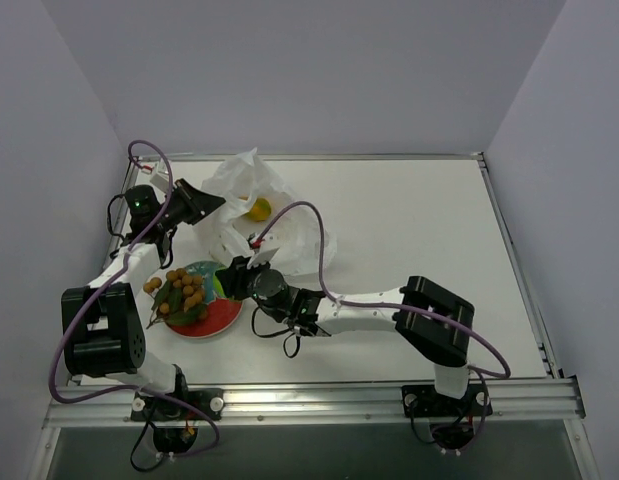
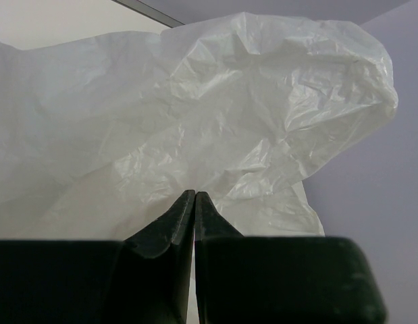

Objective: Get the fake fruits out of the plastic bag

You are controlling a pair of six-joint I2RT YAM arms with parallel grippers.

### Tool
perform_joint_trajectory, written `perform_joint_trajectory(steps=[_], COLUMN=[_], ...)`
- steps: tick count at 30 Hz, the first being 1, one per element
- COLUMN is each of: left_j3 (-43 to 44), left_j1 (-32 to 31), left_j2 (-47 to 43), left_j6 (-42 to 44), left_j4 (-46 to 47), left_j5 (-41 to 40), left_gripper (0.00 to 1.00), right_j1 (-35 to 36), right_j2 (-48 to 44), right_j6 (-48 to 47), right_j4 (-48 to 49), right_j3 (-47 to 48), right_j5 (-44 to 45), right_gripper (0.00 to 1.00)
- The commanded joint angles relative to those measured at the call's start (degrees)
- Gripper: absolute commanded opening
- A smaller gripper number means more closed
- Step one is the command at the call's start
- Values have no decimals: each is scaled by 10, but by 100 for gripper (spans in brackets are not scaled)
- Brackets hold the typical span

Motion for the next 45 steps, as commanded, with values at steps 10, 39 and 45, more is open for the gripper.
perform_joint_trajectory(steps=[10,39,45], left_j3=[18,17,7], left_j1=[-1,-3,-16], left_j2=[-14,-14,-42], left_j6=[18,21,22], left_j4=[5,3,-43], left_j5=[3,0,-54], left_gripper=[2,2,2], right_j1=[5,-140,-176], right_j2=[152,36,118], right_j6=[-12,-78,-76], right_j4=[35,-92,-111], right_j3=[115,115,200], right_j5=[15,17,-16], right_gripper=[8,17,17])
